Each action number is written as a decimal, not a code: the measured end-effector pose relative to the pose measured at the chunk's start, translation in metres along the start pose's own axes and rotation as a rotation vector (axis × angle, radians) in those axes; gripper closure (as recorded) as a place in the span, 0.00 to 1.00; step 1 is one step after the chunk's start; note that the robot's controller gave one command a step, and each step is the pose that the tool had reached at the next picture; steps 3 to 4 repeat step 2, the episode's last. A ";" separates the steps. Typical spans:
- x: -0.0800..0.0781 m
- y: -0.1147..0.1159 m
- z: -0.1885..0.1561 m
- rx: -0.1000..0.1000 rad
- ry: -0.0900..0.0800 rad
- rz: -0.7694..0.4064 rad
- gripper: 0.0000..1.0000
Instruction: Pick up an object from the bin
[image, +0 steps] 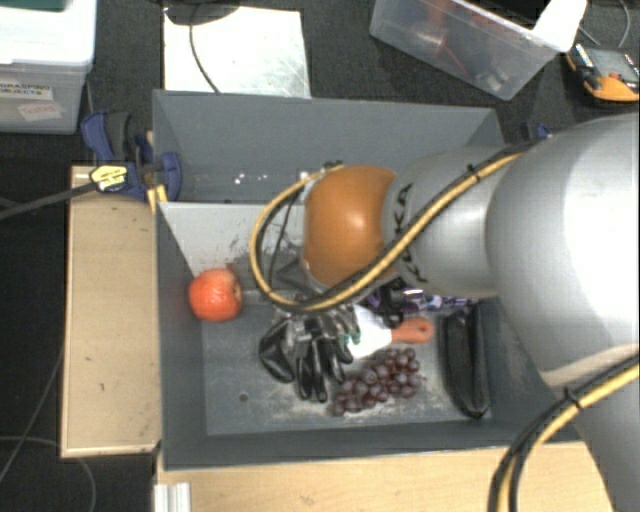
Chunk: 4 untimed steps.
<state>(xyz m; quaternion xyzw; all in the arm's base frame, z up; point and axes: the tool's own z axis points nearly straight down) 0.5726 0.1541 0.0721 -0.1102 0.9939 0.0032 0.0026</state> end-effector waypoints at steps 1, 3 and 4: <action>0.002 0.000 -0.036 0.000 0.009 0.004 1.00; -0.001 0.000 -0.066 0.000 -0.002 0.007 1.00; -0.001 0.000 -0.066 0.000 -0.002 0.007 1.00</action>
Offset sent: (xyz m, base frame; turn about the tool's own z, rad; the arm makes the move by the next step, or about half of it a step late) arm -0.0031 -0.0006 0.0523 0.0024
